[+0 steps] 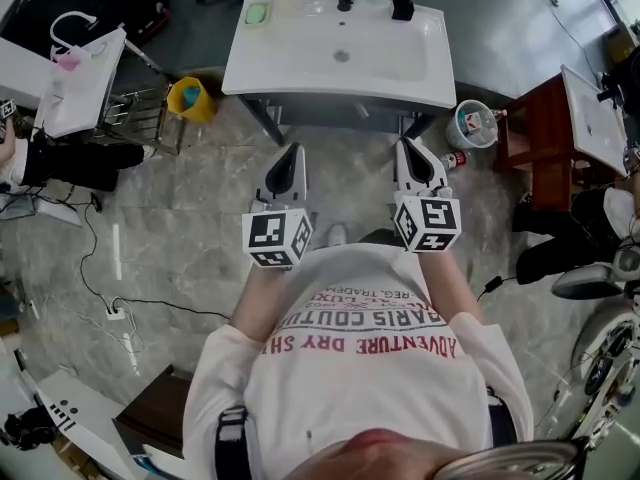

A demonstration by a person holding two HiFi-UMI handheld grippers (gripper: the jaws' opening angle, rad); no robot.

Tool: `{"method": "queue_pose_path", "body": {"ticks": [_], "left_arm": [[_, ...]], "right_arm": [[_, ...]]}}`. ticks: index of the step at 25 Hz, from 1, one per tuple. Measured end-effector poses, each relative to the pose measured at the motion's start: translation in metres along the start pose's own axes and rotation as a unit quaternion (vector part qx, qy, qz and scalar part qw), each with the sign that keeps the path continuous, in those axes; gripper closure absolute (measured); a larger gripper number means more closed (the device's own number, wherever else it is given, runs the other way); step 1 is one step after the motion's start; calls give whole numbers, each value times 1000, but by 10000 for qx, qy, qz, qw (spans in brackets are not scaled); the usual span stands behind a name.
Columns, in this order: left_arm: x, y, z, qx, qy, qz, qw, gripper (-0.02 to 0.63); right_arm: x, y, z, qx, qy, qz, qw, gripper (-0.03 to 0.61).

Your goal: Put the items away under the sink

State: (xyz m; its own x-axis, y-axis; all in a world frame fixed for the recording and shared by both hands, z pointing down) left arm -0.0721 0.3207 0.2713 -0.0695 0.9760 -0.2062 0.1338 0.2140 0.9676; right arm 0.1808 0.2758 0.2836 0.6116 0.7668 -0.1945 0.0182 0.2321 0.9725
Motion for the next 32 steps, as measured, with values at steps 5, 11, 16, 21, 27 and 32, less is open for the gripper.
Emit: {"method": "queue_pose_path", "body": {"ticks": [5, 11, 16, 21, 27, 32], "left_arm": [[-30, 9, -23, 119, -17, -225, 9997, 591], [-83, 5, -30, 68, -25, -291, 9996, 591], [-148, -6, -31, 9, -61, -328, 9994, 591], [-226, -31, -23, -48, -33, -223, 9997, 591], [-318, -49, -11, -141, 38, -277, 9995, 591], [-374, -47, -10, -107, 58, -475, 9988, 591]], "right_arm": [[-36, 1, 9, -36, 96, -163, 9998, 554], [-81, -4, 41, -100, 121, -139, 9998, 554], [-134, -12, 84, -177, 67, -167, 9997, 554], [-188, -34, 139, -162, 105, -162, 9997, 554], [-249, -48, 197, -86, -12, -309, 9995, 554], [-288, -45, 231, -208, 15, -565, 9982, 554]]}}
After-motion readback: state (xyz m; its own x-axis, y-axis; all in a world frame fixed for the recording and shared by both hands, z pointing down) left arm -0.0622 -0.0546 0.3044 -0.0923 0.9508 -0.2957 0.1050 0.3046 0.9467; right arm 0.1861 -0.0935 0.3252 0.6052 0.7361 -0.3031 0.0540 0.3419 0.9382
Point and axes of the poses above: the fingertips, and each gripper's own axes: x backward along the fingers, z to its right, y out of its underside, the point moved 10 cm from there along x, backward along the fingers, and after that the axes turned 11 degrees about -y, right-handed, at the moved point
